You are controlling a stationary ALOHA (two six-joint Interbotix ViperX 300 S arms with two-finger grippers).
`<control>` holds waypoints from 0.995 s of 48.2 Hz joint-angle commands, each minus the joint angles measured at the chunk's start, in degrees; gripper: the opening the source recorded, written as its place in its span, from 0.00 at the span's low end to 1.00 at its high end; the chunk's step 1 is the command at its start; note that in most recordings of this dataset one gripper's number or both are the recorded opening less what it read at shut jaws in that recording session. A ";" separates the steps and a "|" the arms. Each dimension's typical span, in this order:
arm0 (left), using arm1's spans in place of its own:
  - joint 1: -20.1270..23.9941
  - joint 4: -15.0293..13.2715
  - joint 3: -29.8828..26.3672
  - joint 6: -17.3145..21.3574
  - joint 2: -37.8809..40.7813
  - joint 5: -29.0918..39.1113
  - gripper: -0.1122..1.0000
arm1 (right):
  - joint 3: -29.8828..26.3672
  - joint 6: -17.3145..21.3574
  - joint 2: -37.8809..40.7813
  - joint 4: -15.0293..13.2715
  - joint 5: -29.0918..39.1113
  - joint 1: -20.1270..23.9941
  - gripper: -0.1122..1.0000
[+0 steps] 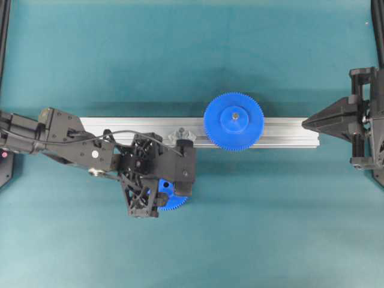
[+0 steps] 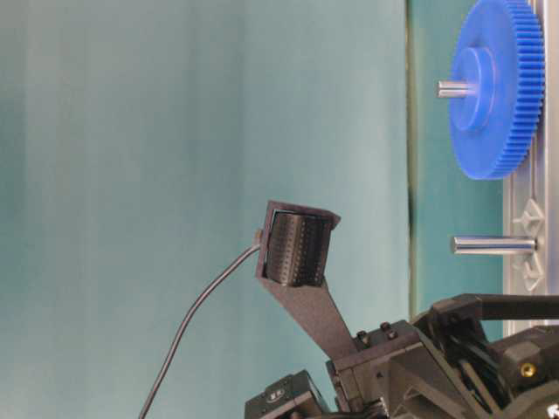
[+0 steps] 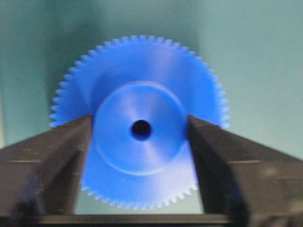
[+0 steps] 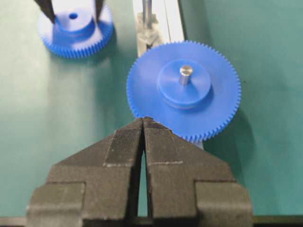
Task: Find the location of the shaft and insert the small gear.
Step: 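Lift the gear and carry it to the empty left shaft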
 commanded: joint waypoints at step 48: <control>9.32 0.26 -3.08 6.68 -15.91 2.02 0.68 | 0.97 0.53 -3.08 0.26 -0.35 -0.09 0.15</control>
